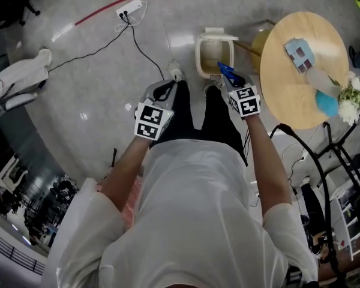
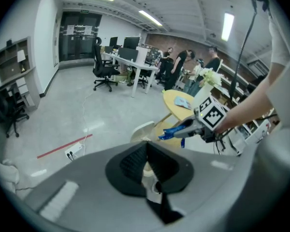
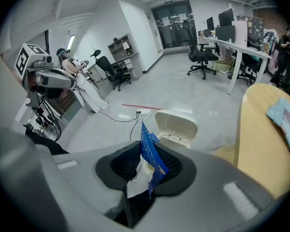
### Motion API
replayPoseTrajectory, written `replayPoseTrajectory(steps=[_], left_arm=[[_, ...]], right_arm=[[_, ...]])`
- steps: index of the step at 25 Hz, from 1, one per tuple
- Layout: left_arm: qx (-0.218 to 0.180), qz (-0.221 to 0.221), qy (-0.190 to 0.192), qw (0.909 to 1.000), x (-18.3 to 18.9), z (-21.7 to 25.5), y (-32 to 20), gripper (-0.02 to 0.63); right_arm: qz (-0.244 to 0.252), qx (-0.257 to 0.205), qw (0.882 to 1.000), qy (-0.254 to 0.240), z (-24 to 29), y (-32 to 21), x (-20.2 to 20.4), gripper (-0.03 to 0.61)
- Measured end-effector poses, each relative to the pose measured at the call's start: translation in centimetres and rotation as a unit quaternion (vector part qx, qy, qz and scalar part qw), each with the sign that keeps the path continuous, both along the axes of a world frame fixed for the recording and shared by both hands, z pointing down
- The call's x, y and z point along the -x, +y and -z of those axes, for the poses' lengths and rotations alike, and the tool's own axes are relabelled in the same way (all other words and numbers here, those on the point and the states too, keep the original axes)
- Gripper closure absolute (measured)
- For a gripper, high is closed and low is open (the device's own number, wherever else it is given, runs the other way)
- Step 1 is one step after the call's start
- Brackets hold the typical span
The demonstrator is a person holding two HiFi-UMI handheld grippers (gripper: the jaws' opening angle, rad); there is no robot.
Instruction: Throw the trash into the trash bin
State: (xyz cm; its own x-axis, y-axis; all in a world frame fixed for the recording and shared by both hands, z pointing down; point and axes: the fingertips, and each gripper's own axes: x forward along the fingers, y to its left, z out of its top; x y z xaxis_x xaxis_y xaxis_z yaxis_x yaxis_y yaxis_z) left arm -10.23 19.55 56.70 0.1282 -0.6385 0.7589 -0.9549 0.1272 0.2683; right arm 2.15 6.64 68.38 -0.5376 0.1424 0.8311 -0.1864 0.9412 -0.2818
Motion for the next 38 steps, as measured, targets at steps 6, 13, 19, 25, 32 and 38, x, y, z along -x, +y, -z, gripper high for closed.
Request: replayPoseTrajectory(steps=[6, 13, 19, 25, 32, 38], left_arm=[[-0.002, -0.027, -0.007, 0.9996, -1.6, -1.9, -1.2, 0.609], [0.0, -0.023, 0.004, 0.9997, -1.9, -4.9, -1.7, 0.609], [0.013, -0.023, 0.009, 0.9996, -2.2, -8.4, -1.7, 0.609], [0.02, -0.034, 0.021, 0.999, -3.4, -10.6, -1.6, 0.609], [0.027, -0.02, 0.025, 0.9991, -4.4, -13.6, -1.3, 0.609], [0.032, -0.013, 0.03, 0.9989, -5.1, -15.4, -0.7, 0.61]], right_arm=[[0.003, -0.006, 1.0, 0.003, -2.4, 0.1, 0.1, 0.489], [-0.016, 0.005, 1.0, 0.005, -5.5, 0.5, 0.2, 0.489], [-0.031, -0.004, 0.999, 0.016, -8.7, 0.6, 0.4, 0.488], [-0.04, -0.009, 0.999, 0.025, -12.1, 0.9, 0.4, 0.486], [-0.056, -0.005, 0.998, 0.026, -15.7, 0.9, -0.1, 0.483], [-0.06, -0.003, 0.998, 0.022, -17.6, 1.5, 0.0, 0.483]])
